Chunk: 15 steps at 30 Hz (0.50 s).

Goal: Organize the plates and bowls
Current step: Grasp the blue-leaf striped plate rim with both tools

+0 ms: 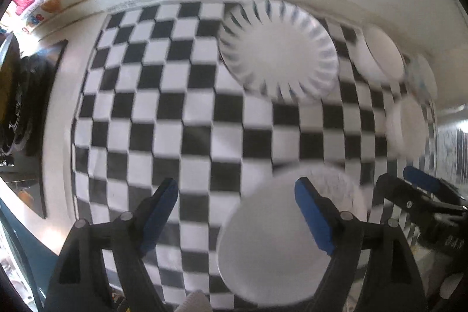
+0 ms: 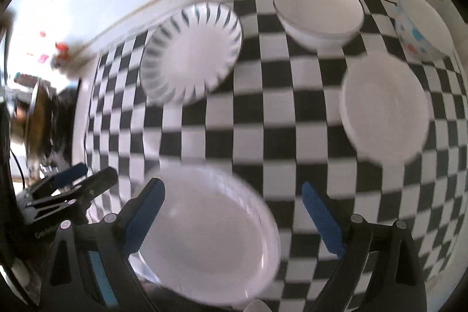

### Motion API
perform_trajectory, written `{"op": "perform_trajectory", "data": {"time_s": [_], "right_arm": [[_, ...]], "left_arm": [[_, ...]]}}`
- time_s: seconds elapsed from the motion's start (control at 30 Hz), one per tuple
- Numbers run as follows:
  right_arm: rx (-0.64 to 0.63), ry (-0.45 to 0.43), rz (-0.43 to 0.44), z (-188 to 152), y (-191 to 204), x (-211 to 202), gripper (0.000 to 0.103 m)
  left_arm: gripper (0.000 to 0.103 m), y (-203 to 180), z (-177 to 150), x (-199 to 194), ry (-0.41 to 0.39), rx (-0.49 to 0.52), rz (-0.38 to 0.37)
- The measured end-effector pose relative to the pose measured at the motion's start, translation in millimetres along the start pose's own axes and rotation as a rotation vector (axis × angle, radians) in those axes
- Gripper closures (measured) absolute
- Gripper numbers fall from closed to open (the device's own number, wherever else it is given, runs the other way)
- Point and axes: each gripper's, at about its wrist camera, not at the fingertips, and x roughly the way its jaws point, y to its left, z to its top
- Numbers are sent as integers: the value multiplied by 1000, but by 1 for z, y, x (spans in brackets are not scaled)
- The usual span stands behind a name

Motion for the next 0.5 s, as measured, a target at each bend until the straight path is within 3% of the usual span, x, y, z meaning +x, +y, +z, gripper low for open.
{"op": "perform_trajectory", "data": {"time_s": [0.2,0.33,0.5], "right_arm": [[94,0,73,66,-6,34,6],[134,6,86,92,-4,61,7],[153,4,77,111,-1,82,13]], "left_arm": [[21,20,63,24,19,-53,-8],[22,32,100,53,77,-89,-83],[48,37,131,79,99,-79,-121]]}}
